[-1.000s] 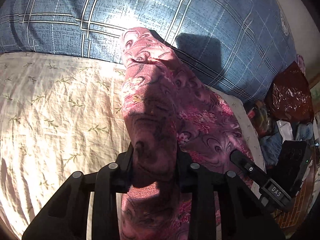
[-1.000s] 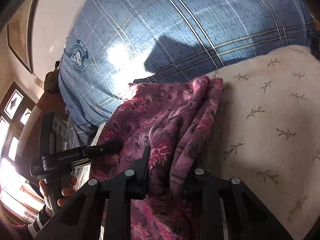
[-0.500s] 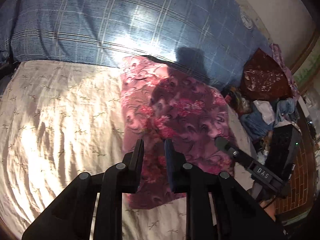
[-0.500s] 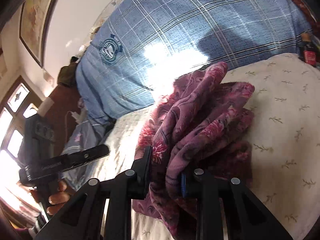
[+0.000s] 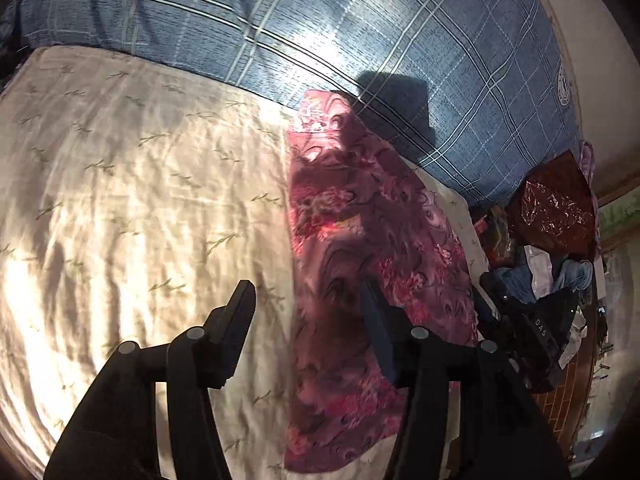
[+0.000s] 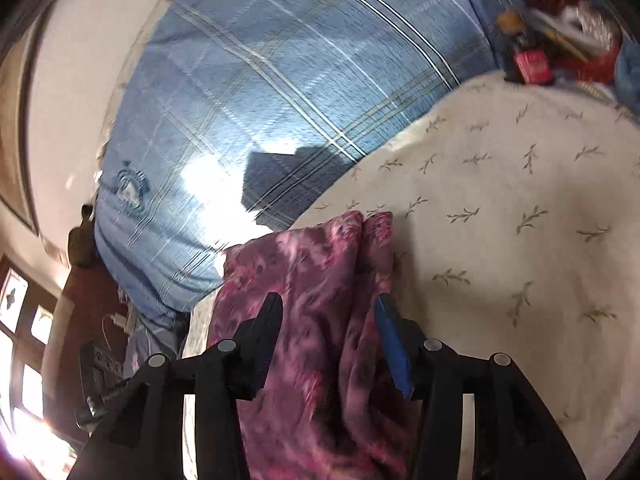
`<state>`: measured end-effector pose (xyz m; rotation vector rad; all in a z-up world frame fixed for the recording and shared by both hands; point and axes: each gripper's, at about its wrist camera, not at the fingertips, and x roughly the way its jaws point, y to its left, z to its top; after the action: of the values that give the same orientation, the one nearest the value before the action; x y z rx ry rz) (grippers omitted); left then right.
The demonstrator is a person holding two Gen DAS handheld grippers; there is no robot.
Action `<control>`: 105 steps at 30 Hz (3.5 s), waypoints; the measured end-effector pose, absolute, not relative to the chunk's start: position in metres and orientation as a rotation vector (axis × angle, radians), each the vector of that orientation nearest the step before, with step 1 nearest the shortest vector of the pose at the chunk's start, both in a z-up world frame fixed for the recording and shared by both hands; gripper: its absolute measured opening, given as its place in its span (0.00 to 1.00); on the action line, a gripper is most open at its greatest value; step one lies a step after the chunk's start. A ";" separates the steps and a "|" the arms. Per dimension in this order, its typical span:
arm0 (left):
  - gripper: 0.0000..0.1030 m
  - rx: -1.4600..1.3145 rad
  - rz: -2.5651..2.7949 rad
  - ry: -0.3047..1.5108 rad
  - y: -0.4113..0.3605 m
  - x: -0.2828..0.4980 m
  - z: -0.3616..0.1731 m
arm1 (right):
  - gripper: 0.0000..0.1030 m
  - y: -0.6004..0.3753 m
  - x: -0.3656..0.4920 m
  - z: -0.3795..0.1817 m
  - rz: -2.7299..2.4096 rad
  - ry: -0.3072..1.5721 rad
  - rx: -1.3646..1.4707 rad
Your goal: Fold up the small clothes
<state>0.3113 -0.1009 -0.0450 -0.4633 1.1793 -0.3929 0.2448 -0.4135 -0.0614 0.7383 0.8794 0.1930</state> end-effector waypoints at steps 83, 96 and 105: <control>0.56 -0.322 -0.280 1.047 0.011 0.231 -0.084 | 0.33 -0.257 0.197 -0.084 0.333 0.958 0.409; 0.60 -0.212 -0.277 1.000 -0.001 0.196 -0.073 | 0.32 -0.232 0.149 -0.064 0.466 0.889 0.191; 0.65 -0.105 -0.309 1.008 -0.007 0.131 -0.083 | 0.32 -0.230 0.091 -0.073 0.492 0.947 0.056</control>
<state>0.1308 -0.0068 -0.0832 -0.1052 1.0080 -0.3088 0.0912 -0.2297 -0.0727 0.0555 0.9472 0.4918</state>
